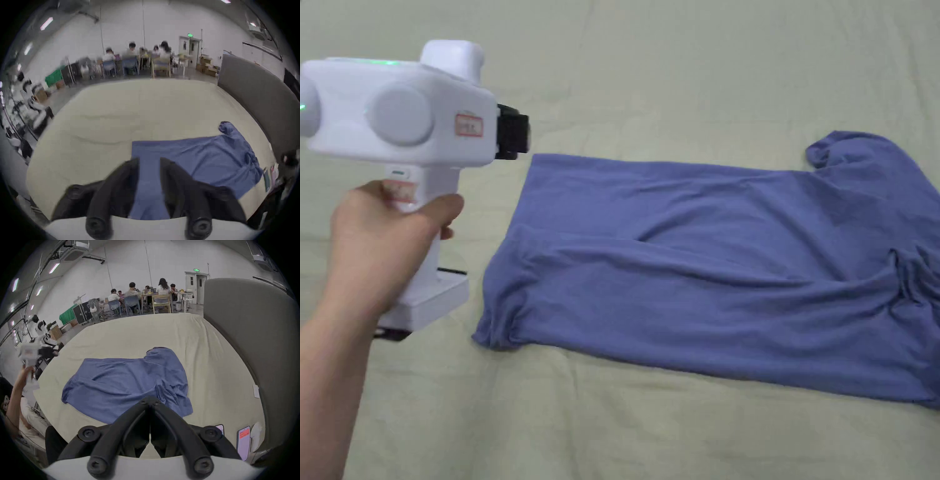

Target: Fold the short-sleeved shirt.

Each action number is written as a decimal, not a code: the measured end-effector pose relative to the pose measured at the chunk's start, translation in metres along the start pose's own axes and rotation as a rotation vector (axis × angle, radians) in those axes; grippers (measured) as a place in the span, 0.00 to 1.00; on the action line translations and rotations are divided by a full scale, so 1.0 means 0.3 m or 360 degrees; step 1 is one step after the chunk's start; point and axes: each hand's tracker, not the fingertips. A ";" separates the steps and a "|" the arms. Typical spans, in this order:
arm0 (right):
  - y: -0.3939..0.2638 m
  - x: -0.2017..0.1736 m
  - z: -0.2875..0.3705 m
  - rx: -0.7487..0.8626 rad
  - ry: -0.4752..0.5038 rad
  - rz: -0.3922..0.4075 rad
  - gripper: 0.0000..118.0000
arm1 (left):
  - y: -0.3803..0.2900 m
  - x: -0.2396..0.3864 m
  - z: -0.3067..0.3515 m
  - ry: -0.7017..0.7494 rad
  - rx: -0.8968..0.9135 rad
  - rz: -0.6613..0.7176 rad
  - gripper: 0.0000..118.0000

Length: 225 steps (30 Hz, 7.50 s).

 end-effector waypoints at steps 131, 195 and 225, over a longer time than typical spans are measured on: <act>-0.105 -0.181 -0.050 -0.0298 0.0143 0.0108 0.04 | -0.409 -0.027 0.229 0.0318 -0.0335 -0.0038 0.08; -0.164 -0.138 0.021 -0.0428 0.0065 0.0117 0.04 | -0.542 0.179 -0.208 -0.0150 -0.0720 0.0011 0.57; -0.228 0.024 0.036 -0.0398 0.0107 -0.0045 0.04 | -0.362 0.875 -0.064 -0.0673 -0.0692 -0.0315 0.04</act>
